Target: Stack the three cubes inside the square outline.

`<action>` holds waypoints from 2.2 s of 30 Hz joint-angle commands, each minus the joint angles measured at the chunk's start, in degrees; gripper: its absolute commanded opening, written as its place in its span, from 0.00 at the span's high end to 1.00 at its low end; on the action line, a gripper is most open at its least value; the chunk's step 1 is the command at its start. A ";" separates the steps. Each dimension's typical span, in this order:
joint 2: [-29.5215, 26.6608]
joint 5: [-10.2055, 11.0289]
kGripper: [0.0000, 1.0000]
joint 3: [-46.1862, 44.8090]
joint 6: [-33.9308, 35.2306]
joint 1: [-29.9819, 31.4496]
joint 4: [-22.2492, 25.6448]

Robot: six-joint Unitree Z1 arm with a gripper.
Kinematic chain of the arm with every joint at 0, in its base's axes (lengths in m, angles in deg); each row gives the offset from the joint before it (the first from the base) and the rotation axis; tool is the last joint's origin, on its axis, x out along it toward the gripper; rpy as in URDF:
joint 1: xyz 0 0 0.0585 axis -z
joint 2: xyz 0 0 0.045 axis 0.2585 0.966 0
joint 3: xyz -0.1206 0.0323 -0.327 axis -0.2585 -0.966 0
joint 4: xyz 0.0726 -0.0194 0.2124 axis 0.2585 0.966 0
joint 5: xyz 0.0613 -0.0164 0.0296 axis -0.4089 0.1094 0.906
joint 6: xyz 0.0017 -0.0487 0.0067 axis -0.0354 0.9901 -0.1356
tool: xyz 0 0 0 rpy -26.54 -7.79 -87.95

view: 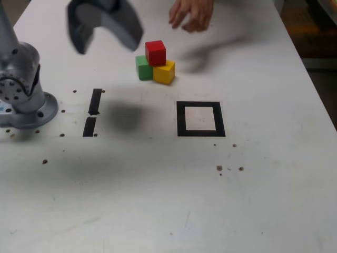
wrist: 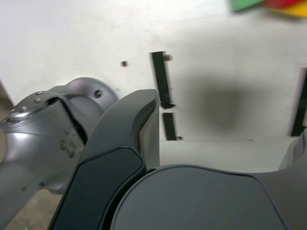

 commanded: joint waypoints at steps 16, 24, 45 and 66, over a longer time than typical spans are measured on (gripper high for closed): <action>16.56 4.26 0.02 10.20 -5.81 -9.89 -5.94; 19.67 3.65 0.08 7.72 -5.81 -11.58 -8.41; 22.17 4.68 0.61 5.83 -4.51 -13.86 -13.66; 14.20 0.48 0.71 15.64 12.89 11.88 -1.63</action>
